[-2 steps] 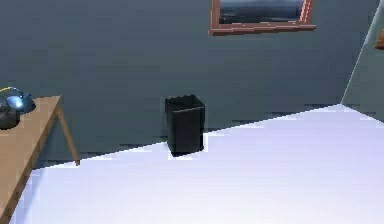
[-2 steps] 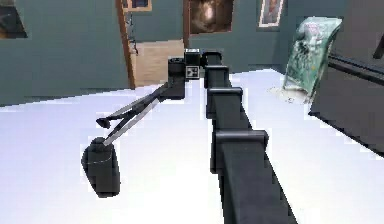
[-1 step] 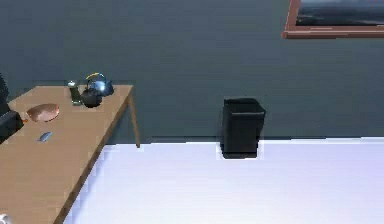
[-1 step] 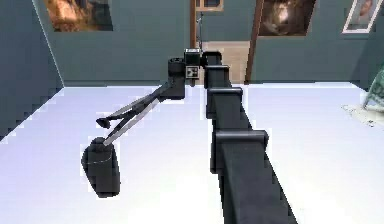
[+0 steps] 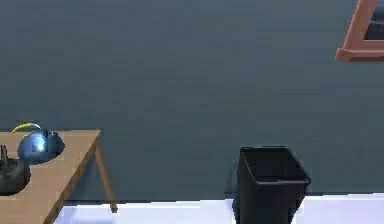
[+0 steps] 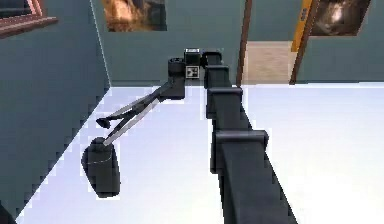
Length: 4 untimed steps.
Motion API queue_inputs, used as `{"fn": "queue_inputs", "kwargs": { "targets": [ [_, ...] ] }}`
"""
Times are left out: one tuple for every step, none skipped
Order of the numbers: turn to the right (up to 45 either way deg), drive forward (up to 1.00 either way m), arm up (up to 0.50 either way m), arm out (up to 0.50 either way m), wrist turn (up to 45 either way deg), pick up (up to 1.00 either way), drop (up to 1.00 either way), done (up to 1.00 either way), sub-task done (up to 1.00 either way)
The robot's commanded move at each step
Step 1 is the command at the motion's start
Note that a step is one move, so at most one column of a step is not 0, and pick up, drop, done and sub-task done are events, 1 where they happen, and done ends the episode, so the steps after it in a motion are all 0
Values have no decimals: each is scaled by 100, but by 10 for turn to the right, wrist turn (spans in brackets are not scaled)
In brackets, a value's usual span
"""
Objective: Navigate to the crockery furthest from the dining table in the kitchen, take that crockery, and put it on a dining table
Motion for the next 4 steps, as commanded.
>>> {"fn": "queue_inputs", "kwargs": {
  "targets": [
    [450, 0, 0, 0, 0, 0, 0, 0, 0],
    [450, 0, 0, 0, 0, 0, 0, 0, 0],
    [180, 0, 0, 0, 0, 0, 0, 0, 0],
    [-450, 0, 0, 0, 0, 0, 0, 0, 0]
  ]
}}
